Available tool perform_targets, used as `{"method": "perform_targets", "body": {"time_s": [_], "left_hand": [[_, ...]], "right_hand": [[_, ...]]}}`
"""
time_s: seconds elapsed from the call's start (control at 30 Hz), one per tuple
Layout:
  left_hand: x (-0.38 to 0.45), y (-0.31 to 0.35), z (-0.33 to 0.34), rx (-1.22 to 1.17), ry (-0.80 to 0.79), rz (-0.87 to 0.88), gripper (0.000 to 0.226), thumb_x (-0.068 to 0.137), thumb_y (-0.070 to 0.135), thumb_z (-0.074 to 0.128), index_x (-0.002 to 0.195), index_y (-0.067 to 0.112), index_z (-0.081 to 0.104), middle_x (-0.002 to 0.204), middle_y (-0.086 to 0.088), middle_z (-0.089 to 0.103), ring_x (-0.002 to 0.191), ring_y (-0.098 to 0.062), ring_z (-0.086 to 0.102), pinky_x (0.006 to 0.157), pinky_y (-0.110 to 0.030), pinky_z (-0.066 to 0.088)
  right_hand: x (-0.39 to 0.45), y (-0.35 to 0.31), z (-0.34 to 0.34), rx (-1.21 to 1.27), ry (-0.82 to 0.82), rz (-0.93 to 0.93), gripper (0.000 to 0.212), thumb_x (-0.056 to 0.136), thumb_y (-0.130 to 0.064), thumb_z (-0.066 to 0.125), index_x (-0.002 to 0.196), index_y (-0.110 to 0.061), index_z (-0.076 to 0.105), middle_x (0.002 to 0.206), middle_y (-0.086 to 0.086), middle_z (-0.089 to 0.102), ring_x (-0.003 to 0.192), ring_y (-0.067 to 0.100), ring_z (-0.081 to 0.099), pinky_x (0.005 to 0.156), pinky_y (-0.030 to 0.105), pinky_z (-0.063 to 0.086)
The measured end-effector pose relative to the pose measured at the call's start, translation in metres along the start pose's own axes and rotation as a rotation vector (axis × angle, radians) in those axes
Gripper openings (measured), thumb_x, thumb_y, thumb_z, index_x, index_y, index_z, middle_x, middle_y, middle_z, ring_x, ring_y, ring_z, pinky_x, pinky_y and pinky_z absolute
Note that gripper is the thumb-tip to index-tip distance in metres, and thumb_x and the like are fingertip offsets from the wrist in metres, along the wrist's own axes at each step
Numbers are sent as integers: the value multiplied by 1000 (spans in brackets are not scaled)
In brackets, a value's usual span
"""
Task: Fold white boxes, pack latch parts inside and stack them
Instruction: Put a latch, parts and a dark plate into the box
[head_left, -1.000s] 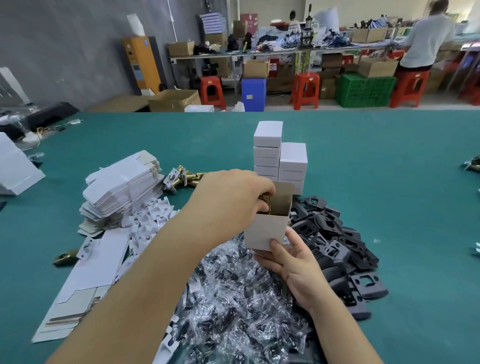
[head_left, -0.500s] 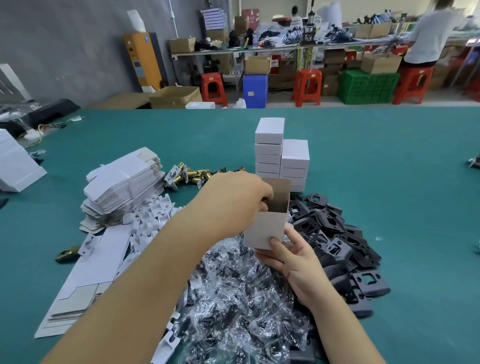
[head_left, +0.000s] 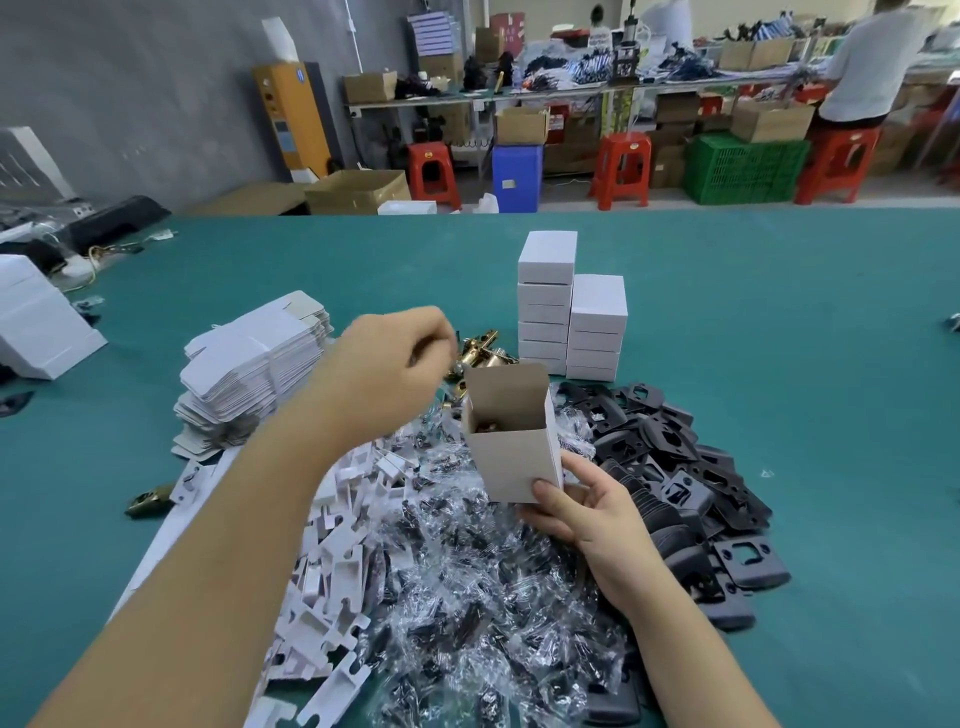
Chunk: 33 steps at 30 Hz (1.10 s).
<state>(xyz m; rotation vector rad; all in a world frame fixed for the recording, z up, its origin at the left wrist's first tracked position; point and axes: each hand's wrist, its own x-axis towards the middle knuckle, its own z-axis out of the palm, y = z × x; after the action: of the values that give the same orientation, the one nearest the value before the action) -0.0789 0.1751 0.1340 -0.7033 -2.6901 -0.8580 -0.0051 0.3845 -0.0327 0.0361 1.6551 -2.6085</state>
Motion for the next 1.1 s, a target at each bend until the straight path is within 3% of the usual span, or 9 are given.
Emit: {"method": "perform_targets", "body": {"time_s": [0.1,0.23,0.37,0.47,0.67,0.8,0.9,1.0,1.1], "left_hand": [[-1,-30,-2,237,-70,-169,32,101,33,42,72,22,50,61,3,56,56,-17,49,52,-31,36],[-12,-68,10,588,-391,-302,20,102,44,53,91,29,60,91,8,66,80,-11,61,72,-33,55],[-25,-84,16,603,-615,-384,30,95,49,64,119,31,63,105,12,62,95,-9,62,81,-29,54],[-30,-90,17,660,-684,-413,37,93,45,69,125,31,60,110,9,61,98,-13,60,82,-30,53],[-29,-93,21,753,-516,-375,19,98,16,54,108,28,64,105,8,67,90,-12,64,56,-23,41],[-26,-89,20,800,-436,-391,21,97,10,54,99,23,69,93,6,70,82,-15,67,54,-24,42],[-24,-80,15,783,-388,-350,21,98,13,54,97,28,69,96,9,66,83,-15,65,67,-31,56],[-25,-61,5,669,-161,-209,13,101,25,59,93,33,65,100,13,62,86,-11,60,64,-29,50],[-26,-29,-8,391,155,1,7,96,27,69,90,27,71,87,12,63,71,-8,54,56,-26,39]], "right_hand": [[1,1,-1,7,17,17,50,79,-19,82,127,-29,69,115,16,76,106,32,74,82,30,62],[3,3,-1,34,32,22,60,72,-27,87,129,-26,68,116,16,76,108,33,73,82,33,63],[3,1,-1,56,23,27,47,71,-27,87,116,-36,76,116,16,76,108,34,73,83,34,62],[3,2,-2,67,27,26,49,73,-24,87,120,-31,75,117,17,75,108,35,73,83,34,63],[4,3,-3,62,40,32,56,78,-16,81,131,-22,65,117,17,75,109,35,73,82,34,63],[3,1,-2,82,34,32,52,74,-19,84,124,-28,70,117,17,75,108,35,73,81,34,63],[3,1,-2,86,26,33,56,73,-21,85,126,-26,69,117,18,75,108,36,73,82,35,63],[3,1,-2,77,19,24,60,72,-24,87,129,-26,68,118,17,75,109,35,73,82,35,63],[2,1,-1,74,17,18,50,71,-28,88,119,-35,75,119,16,75,110,34,72,83,35,63]]}}
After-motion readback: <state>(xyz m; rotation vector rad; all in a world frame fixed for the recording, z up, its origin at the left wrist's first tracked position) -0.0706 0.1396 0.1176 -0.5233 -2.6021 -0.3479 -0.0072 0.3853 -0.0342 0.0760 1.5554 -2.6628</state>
